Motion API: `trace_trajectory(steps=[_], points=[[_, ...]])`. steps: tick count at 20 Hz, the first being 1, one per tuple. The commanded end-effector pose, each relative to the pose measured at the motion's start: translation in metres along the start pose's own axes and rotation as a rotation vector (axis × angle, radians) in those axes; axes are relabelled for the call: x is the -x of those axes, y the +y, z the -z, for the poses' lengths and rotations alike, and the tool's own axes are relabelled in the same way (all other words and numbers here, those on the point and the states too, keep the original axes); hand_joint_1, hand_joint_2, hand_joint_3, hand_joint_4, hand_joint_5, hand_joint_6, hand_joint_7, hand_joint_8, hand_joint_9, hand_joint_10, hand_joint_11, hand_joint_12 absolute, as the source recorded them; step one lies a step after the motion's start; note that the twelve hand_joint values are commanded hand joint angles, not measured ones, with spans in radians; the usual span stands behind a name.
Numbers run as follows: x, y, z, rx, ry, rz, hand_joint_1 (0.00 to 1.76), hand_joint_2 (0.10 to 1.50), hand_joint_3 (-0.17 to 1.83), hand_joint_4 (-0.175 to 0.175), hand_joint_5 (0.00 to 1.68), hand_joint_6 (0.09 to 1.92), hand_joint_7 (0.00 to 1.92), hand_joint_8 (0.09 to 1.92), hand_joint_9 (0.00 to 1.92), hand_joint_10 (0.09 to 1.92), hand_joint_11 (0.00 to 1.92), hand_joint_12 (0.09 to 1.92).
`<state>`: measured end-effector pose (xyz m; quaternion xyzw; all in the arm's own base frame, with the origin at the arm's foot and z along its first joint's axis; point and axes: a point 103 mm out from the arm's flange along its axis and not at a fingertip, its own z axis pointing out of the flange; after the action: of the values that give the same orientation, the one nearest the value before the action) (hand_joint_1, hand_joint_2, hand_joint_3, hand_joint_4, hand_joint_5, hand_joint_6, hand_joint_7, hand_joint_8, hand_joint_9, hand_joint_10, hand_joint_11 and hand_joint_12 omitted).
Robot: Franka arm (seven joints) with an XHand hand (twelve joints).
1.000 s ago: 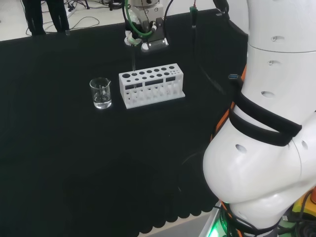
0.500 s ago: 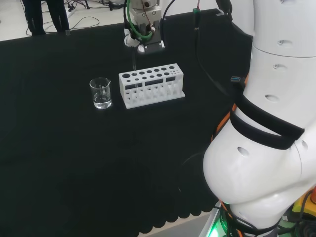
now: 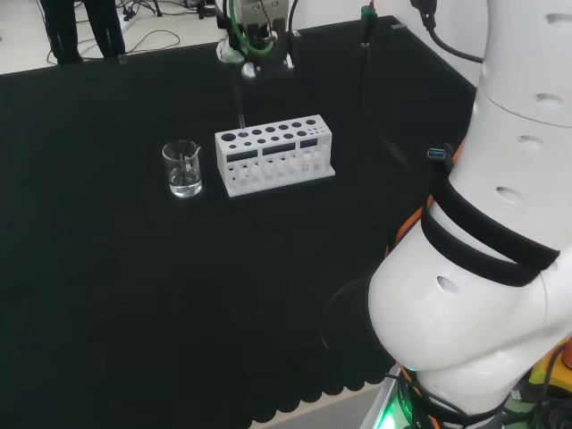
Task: Take the glass rod from the white test tube rack.
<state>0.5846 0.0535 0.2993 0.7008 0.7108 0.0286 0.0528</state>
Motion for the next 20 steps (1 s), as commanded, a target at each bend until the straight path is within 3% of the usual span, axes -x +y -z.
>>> trace_trajectory(steps=[1,8,20], points=[[-0.009,-0.015,0.035,-0.035,-0.026,0.005,1.32,0.62,0.75,-0.175,1.17,0.67,1.34,0.82,1.66,0.67,1.67,0.49],[-0.010,-0.035,0.067,-0.048,-0.021,0.004,1.33,0.61,0.76,-0.175,1.20,0.61,1.36,0.79,1.68,0.63,1.68,0.48],[-0.027,-0.077,0.103,-0.006,0.025,0.032,1.33,0.57,0.79,-0.175,1.25,0.55,1.40,0.74,1.72,0.58,1.70,0.45]])
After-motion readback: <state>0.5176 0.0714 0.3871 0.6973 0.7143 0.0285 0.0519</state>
